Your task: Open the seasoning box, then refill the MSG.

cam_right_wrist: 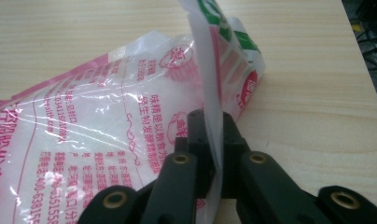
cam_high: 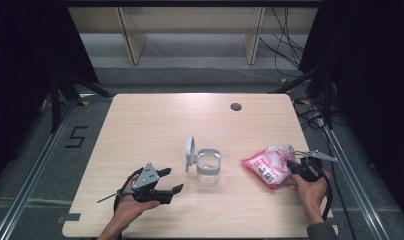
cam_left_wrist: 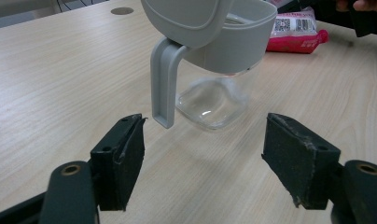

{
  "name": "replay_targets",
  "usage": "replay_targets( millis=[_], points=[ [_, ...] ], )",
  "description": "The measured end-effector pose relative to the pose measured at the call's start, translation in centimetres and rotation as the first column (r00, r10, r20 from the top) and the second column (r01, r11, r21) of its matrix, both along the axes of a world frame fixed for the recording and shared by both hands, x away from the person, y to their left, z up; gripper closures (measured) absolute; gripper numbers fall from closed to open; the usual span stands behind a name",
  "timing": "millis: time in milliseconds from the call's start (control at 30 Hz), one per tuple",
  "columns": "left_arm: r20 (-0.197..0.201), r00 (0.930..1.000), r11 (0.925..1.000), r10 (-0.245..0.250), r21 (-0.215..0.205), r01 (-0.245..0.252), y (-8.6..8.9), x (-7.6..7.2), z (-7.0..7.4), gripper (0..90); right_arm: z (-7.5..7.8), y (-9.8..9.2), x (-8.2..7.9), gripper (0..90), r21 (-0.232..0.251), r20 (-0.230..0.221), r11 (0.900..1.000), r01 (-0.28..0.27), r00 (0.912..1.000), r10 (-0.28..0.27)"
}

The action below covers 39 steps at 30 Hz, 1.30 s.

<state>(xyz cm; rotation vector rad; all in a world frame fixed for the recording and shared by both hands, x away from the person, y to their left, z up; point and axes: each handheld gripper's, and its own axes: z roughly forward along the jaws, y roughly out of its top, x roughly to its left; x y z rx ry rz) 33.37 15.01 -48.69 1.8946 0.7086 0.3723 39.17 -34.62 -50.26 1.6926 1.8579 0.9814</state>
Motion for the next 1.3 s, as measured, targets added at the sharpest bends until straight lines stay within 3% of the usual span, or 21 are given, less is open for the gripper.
replay_targets(
  millis=[33, 67, 167, 333, 367, 433, 467, 500, 533, 567, 633, 667, 733, 800, 900, 933, 1000, 1067, 1100, 1133, 1300],
  points=[
    [0.003, 1.0, 1.0, -0.003, 0.001, 0.003, 0.0, 0.0, 0.0, 28.9, 0.4, 0.8, -0.4, 89.1, 0.057, -0.067, 0.996, 0.067, 0.9958, -0.063],
    [0.005, 1.0, 1.0, -0.001, 0.002, 0.001, 0.0, 0.0, 0.0, 28.9, 0.2, 0.3, 0.0, 90.0, -0.006, -0.003, 1.0, -0.009, 1.0, 0.009],
    [0.014, 0.9999, 0.9999, -0.009, 0.008, 0.009, 0.1, 0.1, 0.1, 28.9, 0.2, 0.2, 0.1, 90.0, -0.048, 0.007, 0.998, -0.027, 0.9996, 0.028],
    [-0.002, 1.0, 1.0, 0.003, -0.007, -0.003, 0.0, 0.1, 0.0, 28.9, 0.3, 0.1, 0.1, 90.0, -0.015, 0.035, 0.999, -0.043, 0.9984, 0.044],
    [-0.005, 1.0, 1.0, 0.004, -0.006, -0.004, 0.0, 0.1, 0.0, 28.9, 0.4, 0.5, -0.1, 90.0, 0.021, 0.029, 1.0, -0.02, 0.9994, 0.019],
    [-0.006, 1.0, 1.0, 0.003, -0.006, -0.003, 0.0, 0.1, 0.0, 28.9, 0.7, -0.1, -0.1, 90.0, -0.013, 0.052, 0.998, -0.059, 0.9969, 0.059],
    [-0.006, 1.0, 1.0, 0.003, -0.006, -0.003, 0.0, 0.1, 0.1, 28.9, 0.8, 0.2, -0.2, 90.0, 0.025, 0.045, 0.999, -0.031, 0.9985, 0.03],
    [-0.006, 1.0, 1.0, 0.001, -0.005, -0.002, 0.1, 0.1, 0.1, 28.8, 0.7, -0.1, -0.1, 90.0, 0.001, 0.084, 0.998, -0.063, 0.9944, 0.063],
    [-0.011, 0.9999, 0.9999, 0.005, -0.009, -0.005, 0.0, 0.1, 0.1, 28.8, 0.7, -0.1, -0.1, 90.0, 0.001, 0.084, 0.998, -0.063, 0.9944, 0.063],
    [-0.006, 1.0, 1.0, 0.002, -0.006, -0.002, 0.1, 0.2, 0.1, 28.8, 1.1, 0.2, -0.3, 90.0, 0.056, 0.08, 0.997, -0.052, 0.9957, 0.047],
    [0.008, 0.9999, 1.0, -0.007, 0.001, 0.007, 0.2, 0.3, 0.1, 28.8, 1.1, -0.2, -0.1, 90.0, 0.022, 0.114, 0.997, -0.08, 0.9904, 0.077],
    [0.005, 1.0, 1.0, -0.004, -0.005, 0.004, 0.2, 0.3, 0.1, 28.8, 1.4, 0.1, -0.4, 90.0, 0.068, 0.099, 0.996, -0.06, 0.9937, 0.054],
    [-0.017, 0.9998, 0.9998, 0.007, -0.018, -0.008, 0.1, 0.3, 0.1, 28.7, 1.5, 0.1, -0.5, 90.0, 0.059, 0.134, 0.994, -0.087, 0.9879, 0.078],
    [0.005, 1.0, 1.0, -0.004, -0.002, 0.004, 0.3, 0.5, 0.1, 28.7, 1.9, 0.2, -0.6, 90.0, 0.063, 0.163, 0.99, -0.126, 0.98, 0.115],
    [0.001, 1.0, 0.9999, 0.002, -0.01, -0.002, 0.2, 0.4, 0.1, 28.6, 2.5, 0.6, -1.0, 90.0, 0.089, 0.191, 0.989, -0.117, 0.9767, 0.099],
    [0.002, 1.0, 1.0, 0.001, -0.01, -0.001, 0.2, 0.5, 0.1, 28.7, 2.9, 0.6, -1.2, 90.0, 0.077, 0.217, 0.985, -0.153, 0.967, 0.133],
    [-0.013, 0.9998, 0.9996, 0.015, -0.022, -0.015, 0.1, 0.3, 0.0, 28.7, 3.0, 0.8, -1.3, 90.0, 0.087, 0.224, 0.984, -0.156, 0.9653, 0.133],
    [-0.013, 0.9998, 0.9996, 0.014, -0.025, -0.015, 0.1, 0.3, 0.1, 28.7, 3.5, 1.1, -1.4, 90.0, 0.06, 0.262, 0.981, -0.183, 0.9515, 0.161],
    [-0.012, 0.9999, 0.9996, 0.013, -0.024, -0.013, 0.1, 0.3, 0.1, 28.7, 3.8, 1.4, -1.7, 90.0, 0.066, 0.257, 0.982, -0.178, 0.9538, 0.156],
    [-0.014, 0.9998, 0.9995, 0.016, -0.028, -0.016, 0.1, 0.2, 0.1, 28.7, 4.3, 1.6, -1.9, 90.0, 0.059, 0.277, 0.979, -0.196, 0.9452, 0.173],
    [-0.003, 0.9994, 0.9991, 0.035, -0.025, -0.035, 0.1, 0.2, 0.1, 28.8, 5.5, 2.6, -2.5, 90.0, 0.051, 0.309, 0.973, -0.226, 0.9299, 0.2]
  ],
)
